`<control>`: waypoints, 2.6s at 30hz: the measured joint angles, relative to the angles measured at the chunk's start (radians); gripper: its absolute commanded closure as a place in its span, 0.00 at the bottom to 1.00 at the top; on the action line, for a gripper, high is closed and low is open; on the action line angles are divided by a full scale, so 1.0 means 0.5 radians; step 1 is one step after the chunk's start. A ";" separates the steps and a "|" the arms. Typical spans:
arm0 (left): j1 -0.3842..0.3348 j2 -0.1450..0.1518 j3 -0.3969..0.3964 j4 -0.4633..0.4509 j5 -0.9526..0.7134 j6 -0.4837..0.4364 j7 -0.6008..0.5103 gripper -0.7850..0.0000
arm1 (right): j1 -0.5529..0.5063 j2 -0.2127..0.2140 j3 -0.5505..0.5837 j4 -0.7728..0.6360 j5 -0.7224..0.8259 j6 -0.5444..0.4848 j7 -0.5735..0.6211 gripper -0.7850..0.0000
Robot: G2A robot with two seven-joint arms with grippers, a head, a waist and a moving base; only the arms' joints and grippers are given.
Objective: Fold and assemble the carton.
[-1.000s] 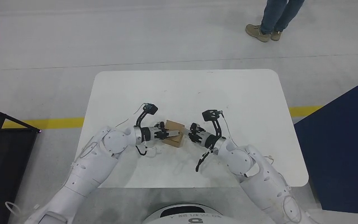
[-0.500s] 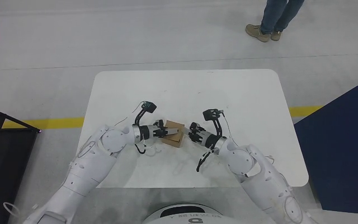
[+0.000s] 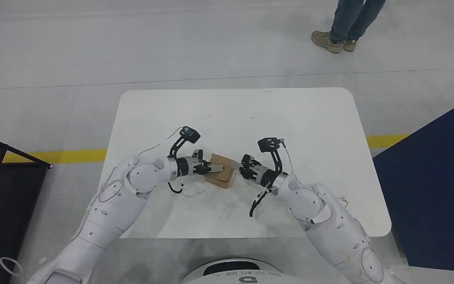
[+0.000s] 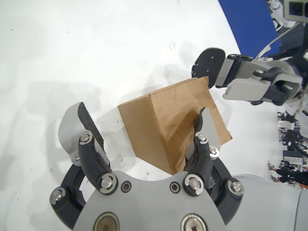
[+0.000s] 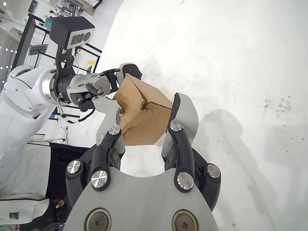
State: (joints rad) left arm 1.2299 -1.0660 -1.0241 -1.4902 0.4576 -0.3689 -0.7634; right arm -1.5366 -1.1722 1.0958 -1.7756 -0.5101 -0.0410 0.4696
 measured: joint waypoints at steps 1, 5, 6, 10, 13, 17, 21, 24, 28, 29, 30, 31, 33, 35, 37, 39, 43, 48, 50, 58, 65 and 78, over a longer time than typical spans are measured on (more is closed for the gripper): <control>0.001 0.000 0.001 -0.004 0.000 0.001 0.004 0.00 | -0.005 0.001 0.004 -0.002 0.000 -0.002 0.003 0.39; -0.005 0.001 -0.001 -0.016 0.011 0.007 0.005 0.00 | -0.016 0.005 0.011 -0.005 -0.003 -0.009 0.019 0.35; -0.007 0.001 -0.002 -0.018 0.017 0.009 0.006 0.00 | -0.018 0.005 0.011 -0.005 -0.005 -0.011 0.026 0.33; -0.009 0.002 -0.007 -0.030 0.021 0.015 0.014 0.00 | -0.023 0.011 0.008 -0.011 -0.023 -0.051 0.072 0.28; -0.007 0.003 -0.009 -0.035 0.028 0.020 0.016 0.00 | -0.038 0.021 0.005 -0.032 -0.057 -0.143 0.143 0.28; -0.006 0.003 -0.005 -0.038 0.031 0.022 0.014 0.00 | -0.076 0.037 0.005 -0.076 -0.100 -0.259 0.231 0.27; -0.006 0.001 0.001 -0.035 0.026 0.024 0.016 0.00 | -0.095 0.047 0.003 -0.108 -0.136 -0.278 0.280 0.29; -0.008 0.001 0.005 -0.031 0.026 0.021 0.016 0.00 | -0.098 0.051 0.010 -0.111 -0.167 -0.249 0.279 0.31; -0.007 0.000 0.006 -0.029 0.022 0.019 0.023 0.00 | -0.109 0.057 0.008 -0.123 -0.215 -0.243 0.295 0.31; -0.006 0.000 0.006 -0.029 0.023 0.020 0.024 0.00 | -0.111 0.059 0.005 -0.129 -0.233 -0.241 0.301 0.32; -0.005 0.000 0.007 -0.029 0.023 0.020 0.026 0.00 | -0.115 0.060 -0.001 -0.136 -0.258 -0.234 0.305 0.31; -0.003 0.000 0.007 -0.030 0.021 0.018 0.029 0.00 | -0.122 0.061 -0.016 -0.146 -0.287 -0.228 0.308 0.32; -0.001 0.000 0.008 -0.030 0.017 0.013 0.033 0.00 | -0.127 0.060 -0.040 -0.155 -0.308 -0.219 0.308 0.33; 0.001 0.000 0.008 -0.030 0.016 0.010 0.035 0.00 | -0.124 0.057 -0.055 -0.150 -0.321 -0.192 0.289 0.35; 0.002 0.001 0.008 -0.031 0.016 0.010 0.036 0.00 | -0.117 0.054 -0.058 -0.136 -0.330 -0.149 0.255 0.36; 0.004 0.001 0.008 -0.031 0.017 0.011 0.036 0.00 | -0.113 0.053 -0.060 -0.124 -0.335 -0.120 0.238 0.36; 0.009 0.002 0.010 -0.031 0.017 0.011 0.033 0.00 | -0.111 0.054 -0.055 -0.112 -0.340 -0.088 0.233 0.38; 0.007 0.000 0.018 -0.036 0.017 0.009 0.032 0.00 | -0.140 0.064 -0.022 -0.133 -0.328 -0.092 0.241 0.37; 0.004 0.000 0.018 -0.038 0.015 0.008 0.032 0.00 | -0.156 0.069 -0.003 -0.144 -0.320 -0.099 0.248 0.37; -0.003 -0.001 0.024 -0.033 0.018 0.008 0.028 0.00 | -0.200 0.085 0.054 -0.173 -0.310 -0.104 0.269 0.35; 0.000 -0.001 0.029 -0.033 0.019 0.012 0.031 0.00 | -0.218 0.095 0.096 -0.195 -0.291 -0.089 0.280 0.35; 0.015 0.003 0.022 -0.050 0.027 0.015 0.028 0.00 | -0.184 0.097 0.230 -0.185 0.250 -0.168 0.254 0.36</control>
State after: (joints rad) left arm 1.2373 -1.0645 -1.0130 -1.5150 0.4710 -0.3617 -0.7492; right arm -1.6284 -1.1235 1.2109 -1.8680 -0.3849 -0.1251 0.5964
